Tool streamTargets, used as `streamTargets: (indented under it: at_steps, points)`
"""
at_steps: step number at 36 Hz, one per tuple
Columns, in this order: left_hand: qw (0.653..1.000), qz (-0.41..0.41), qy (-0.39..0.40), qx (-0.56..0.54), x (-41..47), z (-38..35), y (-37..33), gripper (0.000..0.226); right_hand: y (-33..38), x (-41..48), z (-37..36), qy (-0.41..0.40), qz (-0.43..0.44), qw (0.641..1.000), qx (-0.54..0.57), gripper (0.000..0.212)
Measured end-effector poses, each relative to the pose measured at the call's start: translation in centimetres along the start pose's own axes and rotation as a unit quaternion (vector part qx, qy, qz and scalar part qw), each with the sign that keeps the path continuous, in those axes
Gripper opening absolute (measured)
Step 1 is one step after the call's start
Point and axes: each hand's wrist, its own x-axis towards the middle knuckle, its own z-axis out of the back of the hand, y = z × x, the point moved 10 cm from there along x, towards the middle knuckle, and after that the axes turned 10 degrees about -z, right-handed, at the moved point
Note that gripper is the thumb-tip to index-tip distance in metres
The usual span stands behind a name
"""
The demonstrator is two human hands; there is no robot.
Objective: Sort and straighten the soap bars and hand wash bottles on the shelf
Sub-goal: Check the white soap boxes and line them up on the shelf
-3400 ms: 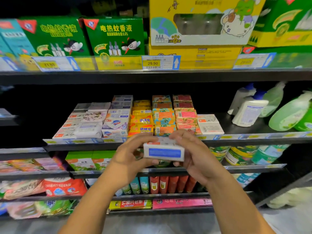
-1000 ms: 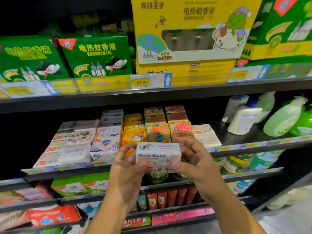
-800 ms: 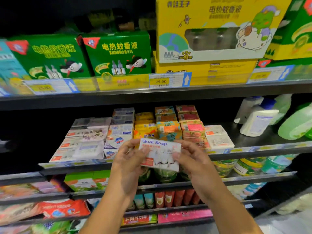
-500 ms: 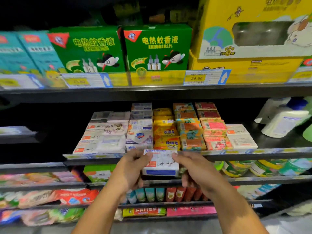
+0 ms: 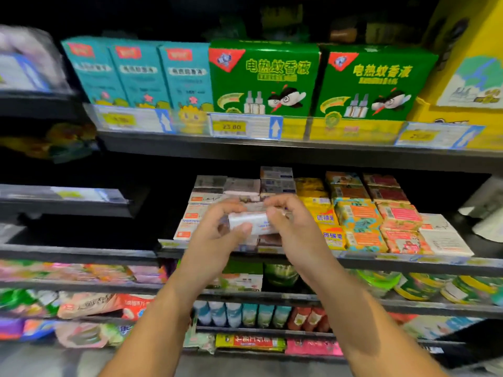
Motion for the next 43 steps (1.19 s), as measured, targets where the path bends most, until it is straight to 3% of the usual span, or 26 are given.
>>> streamTargets:
  at_steps: [3, 6, 8, 11, 14, 17, 20, 22, 25, 28, 38, 43]
  points:
    - [0.999, -0.026, 0.026, 0.03, 0.3, 2.2, 0.9, 0.029, -0.4, 0.8, -2.4, 0.035, -0.015, 0.999, 0.019, 0.038]
    - [0.99, -0.042, 0.063, 0.12, 0.9, 4.3, 2.3, 0.04, -1.1, 1.6, -4.5, 0.068, -0.031, 0.997, 0.011, 0.043]
    - [0.96, -0.07, 0.107, 0.251, 1.4, 5.2, 2.9, 0.052, -1.2, 2.0, -5.7, 0.083, -0.028, 0.996, 0.007, 0.045]
    - [0.886, -0.114, 0.18, 0.412, 1.7, 5.3, 4.2, 0.073, -1.6, 2.7, -7.3, 0.1, -0.018, 0.994, -0.033, 0.048]
    - [0.907, -0.082, 0.17, 0.375, 1.6, 6.4, 5.7, 0.072, -2.3, 3.7, -8.2, 0.104, -0.027, 0.993, -0.046, 0.044]
    - [0.921, -0.074, 0.128, 0.361, 2.2, 8.2, 7.2, 0.067, -1.7, 4.9, -7.0, 0.039, -0.022, 0.997, -0.065, 0.03]
    - [0.916, -0.03, 0.096, 0.388, 3.5, 10.3, 9.5, 0.065, -1.5, 6.1, -6.6, -0.018, -0.003, 0.976, -0.217, 0.043]
    - [0.907, 0.006, 0.079, 0.413, 4.4, 11.3, 10.6, 0.062, -2.0, 7.1, -7.5, -0.011, 0.008, 0.948, -0.317, 0.059]
    - [0.904, 0.058, 0.063, 0.419, 5.3, 12.2, 11.8, 0.064, -4.1, 8.7, -9.0, -0.004, -0.004, 0.859, -0.512, 0.075]
    - [0.899, 0.073, 0.075, 0.425, 6.2, 12.0, 13.1, 0.069, -5.6, 9.9, -9.2, -0.013, -0.014, 0.803, -0.595, 0.08]
    - [0.858, 0.086, 0.14, 0.487, 9.0, 10.1, 15.6, 0.054, -6.3, 10.1, -8.9, -0.011, -0.01, 0.798, -0.603, 0.076]
    - [0.842, 0.04, 0.153, 0.516, 9.8, 9.4, 14.9, 0.037, -6.4, 10.2, -8.8, -0.016, -0.007, 0.804, -0.594, 0.077]
